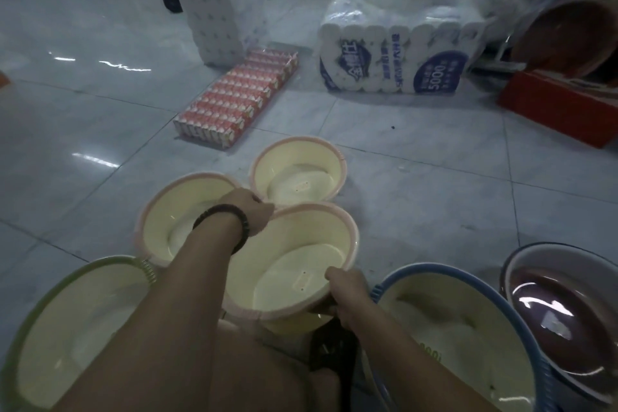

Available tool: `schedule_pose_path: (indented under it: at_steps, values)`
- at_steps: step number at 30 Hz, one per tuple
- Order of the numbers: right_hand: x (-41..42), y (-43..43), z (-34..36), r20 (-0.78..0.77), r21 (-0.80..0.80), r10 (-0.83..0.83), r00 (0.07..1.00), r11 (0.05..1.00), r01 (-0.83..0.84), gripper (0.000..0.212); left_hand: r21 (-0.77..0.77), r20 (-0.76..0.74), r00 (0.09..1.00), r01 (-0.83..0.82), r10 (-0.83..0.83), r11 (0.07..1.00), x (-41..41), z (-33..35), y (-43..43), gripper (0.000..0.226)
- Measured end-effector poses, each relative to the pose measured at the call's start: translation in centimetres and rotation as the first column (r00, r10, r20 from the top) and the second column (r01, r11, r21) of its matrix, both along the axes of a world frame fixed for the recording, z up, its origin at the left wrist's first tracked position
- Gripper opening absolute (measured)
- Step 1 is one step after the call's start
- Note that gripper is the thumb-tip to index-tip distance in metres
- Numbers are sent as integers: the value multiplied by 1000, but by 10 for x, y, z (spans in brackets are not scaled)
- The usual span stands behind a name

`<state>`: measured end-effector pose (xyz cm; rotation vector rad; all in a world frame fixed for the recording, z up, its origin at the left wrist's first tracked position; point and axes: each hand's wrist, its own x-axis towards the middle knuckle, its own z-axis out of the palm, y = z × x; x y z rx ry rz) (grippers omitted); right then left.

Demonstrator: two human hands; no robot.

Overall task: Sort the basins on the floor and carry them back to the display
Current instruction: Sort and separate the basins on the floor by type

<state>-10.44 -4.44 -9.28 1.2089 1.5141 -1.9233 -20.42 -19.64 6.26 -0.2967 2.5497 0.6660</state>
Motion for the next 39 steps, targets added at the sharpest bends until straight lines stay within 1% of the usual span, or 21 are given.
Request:
schedule_pose_path:
  at_steps: [2,3,5,8,10,11,12,13,15,17,18,20,21,22,25,27,29,32,34,37,39]
  values:
    - [11,7,16,-35,30,-51,998,998,52,39,-110,144,989,46,-30,993,8,-3,-4,55]
    - [15,11,23,-57,25,-100,993,995,101,37,-148,178,984,55,-28,987,10,-6,-7,62]
    - [26,19,45,-116,-40,-215,970,976,212,30,-138,182,983,29,-4,990,20,-5,-8,63]
    - [47,32,76,-207,-142,-385,900,921,362,30,-52,176,984,-20,29,998,41,2,3,61]
    - [63,39,94,-244,-166,-463,852,886,433,31,106,194,977,-108,86,988,54,5,18,60]
    - [71,43,102,-262,-181,-490,832,871,456,31,199,189,973,-168,131,966,56,6,25,56]
    - [81,48,113,-279,-204,-504,818,863,462,30,276,148,976,-198,162,940,57,9,33,51]
    - [91,55,121,-306,-214,-490,816,871,442,26,311,70,979,-201,189,929,56,11,41,48]
    - [110,80,126,-343,-125,-402,849,915,383,23,374,-32,982,-161,187,913,55,14,59,51]
    - [130,119,130,-365,40,-310,878,937,347,42,432,-58,979,-152,195,889,52,8,79,51]
    - [140,139,131,-377,140,-303,875,915,378,56,422,-88,980,-124,177,898,58,10,89,47]
    - [157,186,118,-401,393,-293,868,801,452,81,334,-161,984,-22,80,942,70,11,108,38]
    - [165,213,102,-405,486,-275,872,743,460,81,296,-195,980,30,29,955,73,9,119,34]
    - [174,232,93,-396,532,-274,877,710,462,70,262,-235,972,96,-33,960,77,7,130,31]
    - [201,263,83,-358,588,-262,896,682,434,30,89,-317,916,288,-247,953,85,-8,165,33]
    - [215,275,73,-309,674,-219,926,637,375,16,71,-317,899,339,-300,938,92,-27,185,36]
    - [228,278,63,-300,681,-235,925,626,380,16,137,-294,927,284,-234,949,106,-53,198,32]
    - [246,271,40,-276,715,-267,923,585,383,16,241,-250,963,164,-102,957,130,-104,203,14]
    - [258,266,18,-190,725,-249,950,617,306,14,206,-238,969,111,-60,972,144,-138,197,10]
    - [262,264,-20,-69,696,-203,977,691,193,11,121,-193,980,64,-40,991,154,-173,185,16]
    - [260,267,-39,21,669,-163,986,735,107,22,64,-140,988,78,-68,995,156,-189,183,23]
